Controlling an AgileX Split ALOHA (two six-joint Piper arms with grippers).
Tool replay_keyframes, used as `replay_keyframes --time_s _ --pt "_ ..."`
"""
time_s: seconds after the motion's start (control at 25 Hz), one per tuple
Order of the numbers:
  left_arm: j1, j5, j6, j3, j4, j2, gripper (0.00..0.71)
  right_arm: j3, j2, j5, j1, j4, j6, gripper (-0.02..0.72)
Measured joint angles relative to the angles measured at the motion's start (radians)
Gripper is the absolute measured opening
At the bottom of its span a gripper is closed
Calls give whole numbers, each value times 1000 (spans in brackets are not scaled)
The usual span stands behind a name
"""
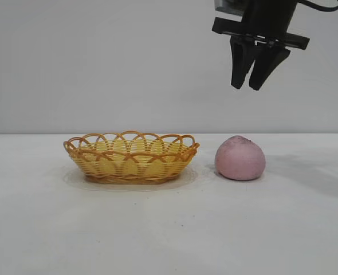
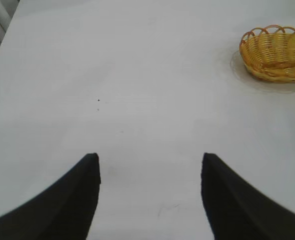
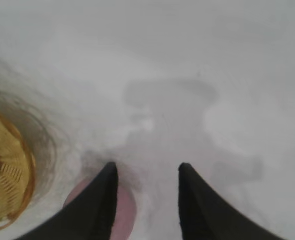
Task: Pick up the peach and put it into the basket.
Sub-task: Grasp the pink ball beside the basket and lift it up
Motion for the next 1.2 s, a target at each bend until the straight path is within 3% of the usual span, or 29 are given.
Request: replay_keyframes --time_s 0.32,0.44,0.56,0.84,1.2 --pt "0 0 0 0 0 0 389 0 115 50 0 34 -46 256" --pt "0 0 0 0 0 0 389 0 146 50 0 43 -65 102" --pt "0 0 0 0 0 0 389 -9 145 50 0 45 -79 0" --pt "0 0 0 0 0 0 389 -76 17 46 14 88 -115 0" --pt "0 0 0 0 0 0 389 -159 -2 12 193 137 -148 0"
